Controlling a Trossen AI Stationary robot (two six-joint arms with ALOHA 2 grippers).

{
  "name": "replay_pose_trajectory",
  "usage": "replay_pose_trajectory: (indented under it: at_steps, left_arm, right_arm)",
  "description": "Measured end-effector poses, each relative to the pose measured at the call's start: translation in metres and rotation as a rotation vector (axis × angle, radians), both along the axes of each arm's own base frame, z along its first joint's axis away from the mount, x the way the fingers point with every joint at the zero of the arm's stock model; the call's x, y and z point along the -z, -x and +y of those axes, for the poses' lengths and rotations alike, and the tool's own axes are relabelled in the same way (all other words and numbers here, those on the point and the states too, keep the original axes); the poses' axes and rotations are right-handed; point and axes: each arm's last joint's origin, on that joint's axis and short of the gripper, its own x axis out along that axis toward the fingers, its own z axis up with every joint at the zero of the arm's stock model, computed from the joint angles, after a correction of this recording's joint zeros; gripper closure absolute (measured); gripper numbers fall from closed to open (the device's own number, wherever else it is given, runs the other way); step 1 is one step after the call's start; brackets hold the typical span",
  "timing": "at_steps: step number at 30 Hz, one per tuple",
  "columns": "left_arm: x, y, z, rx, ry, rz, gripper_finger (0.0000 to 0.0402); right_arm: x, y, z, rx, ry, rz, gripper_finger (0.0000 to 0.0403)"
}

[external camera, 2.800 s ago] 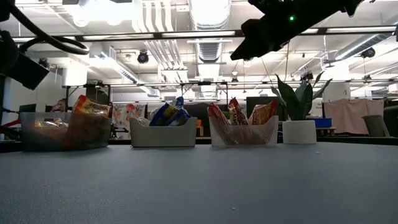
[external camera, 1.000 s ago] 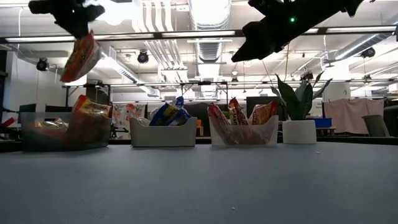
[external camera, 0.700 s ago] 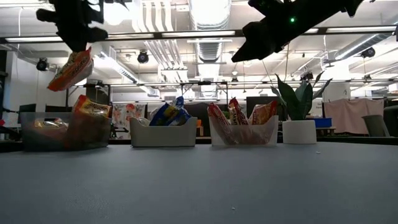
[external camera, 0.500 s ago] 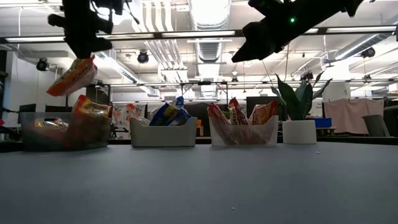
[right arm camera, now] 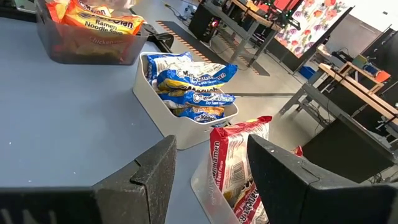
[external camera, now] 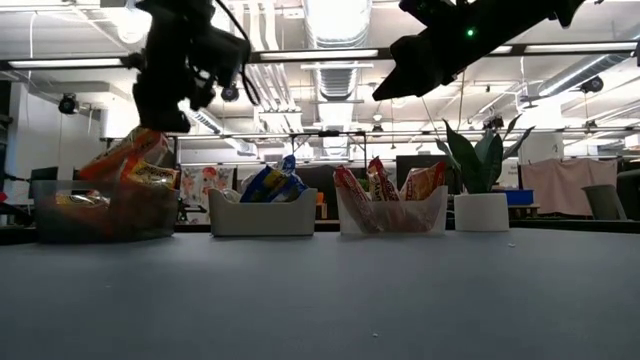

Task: Sort Maruchan noodles
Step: Put the orange noodle pack into the black bin

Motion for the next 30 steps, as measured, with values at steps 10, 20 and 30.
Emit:
replay_pose_trajectory:
  at_steps: [10, 20, 30]
  left_arm:
    - [0.033, -0.020, 0.006, 0.090, 0.115, 0.221, 0.0401]
    - [0.029, -0.017, 0.004, 0.083, 0.155, 0.200, 0.0344]
    - [-0.007, 0.004, -0.007, 0.095, 0.067, 0.027, 0.0284]
  right_arm:
    - [0.000, 0.000, 0.000, 0.000, 0.000, 0.002, 0.0216]
    - [0.003, 0.001, 0.000, 0.005, -0.008, 0.024, 0.0216]
    - [0.004, 0.002, 0.000, 0.009, -0.015, 0.028, 0.0216]
